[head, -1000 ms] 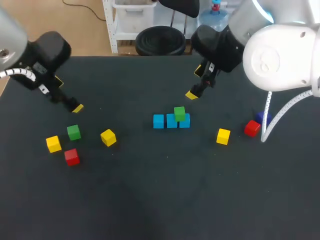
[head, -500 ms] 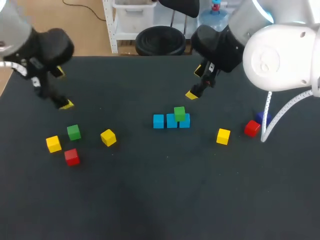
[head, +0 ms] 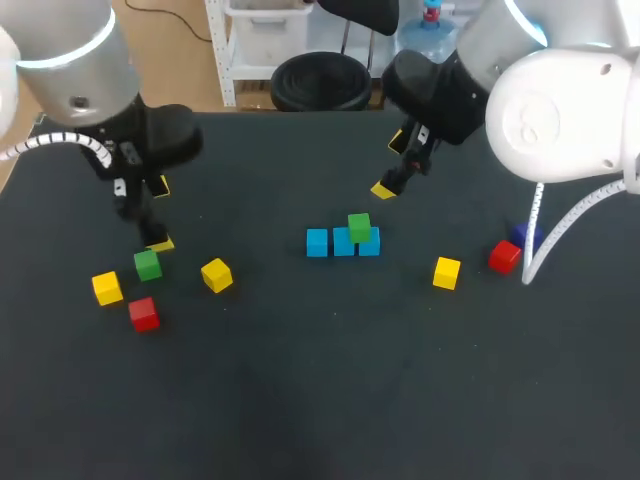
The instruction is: Place the blue cubes, place green cubes on the blue cubes, place the yellow cubes on the green cubes, then place the red cubes on the yellow cubes, and place purple cube on the red cubes.
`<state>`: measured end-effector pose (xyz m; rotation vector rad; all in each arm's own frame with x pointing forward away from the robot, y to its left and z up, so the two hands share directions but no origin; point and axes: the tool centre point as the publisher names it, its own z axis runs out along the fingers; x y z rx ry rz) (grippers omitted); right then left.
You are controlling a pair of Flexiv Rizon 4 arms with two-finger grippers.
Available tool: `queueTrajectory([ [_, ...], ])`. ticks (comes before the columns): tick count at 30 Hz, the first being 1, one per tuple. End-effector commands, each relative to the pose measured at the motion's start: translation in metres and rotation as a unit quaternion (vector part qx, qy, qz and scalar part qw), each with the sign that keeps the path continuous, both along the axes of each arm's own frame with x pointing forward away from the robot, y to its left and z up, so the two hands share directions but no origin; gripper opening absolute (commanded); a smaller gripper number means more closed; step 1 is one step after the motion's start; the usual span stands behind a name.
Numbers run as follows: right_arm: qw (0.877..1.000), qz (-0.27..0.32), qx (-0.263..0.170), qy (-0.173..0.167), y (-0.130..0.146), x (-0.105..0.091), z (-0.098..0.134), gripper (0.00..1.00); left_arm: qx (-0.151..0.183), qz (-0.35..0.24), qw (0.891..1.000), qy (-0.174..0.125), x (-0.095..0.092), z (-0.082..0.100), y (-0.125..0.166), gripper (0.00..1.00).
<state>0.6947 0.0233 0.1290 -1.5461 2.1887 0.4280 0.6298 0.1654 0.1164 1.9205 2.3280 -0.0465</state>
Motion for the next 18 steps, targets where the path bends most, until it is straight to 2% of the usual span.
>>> queueTrajectory([
  [1, 1.0, -0.002, 0.0, -0.002, -0.0007, -0.0019, 0.0005, 1.0, -0.007, 0.007, 1.0, -0.003, -0.0023, 0.0009, -0.0001, 1.0],
  [3, 1.0, -0.002, 0.0, -0.002, -0.0007, -0.0019, 0.0005, 1.0, -0.027, 0.023, 0.999, -0.011, 0.0007, 0.0066, -0.0028, 1.0],
  [18, 1.0, -0.002, 0.0, -0.002, -0.0007, -0.0019, 0.0005, 1.0, -0.027, 0.023, 0.999, -0.011, 0.0007, 0.0066, -0.0028, 1.0],
])
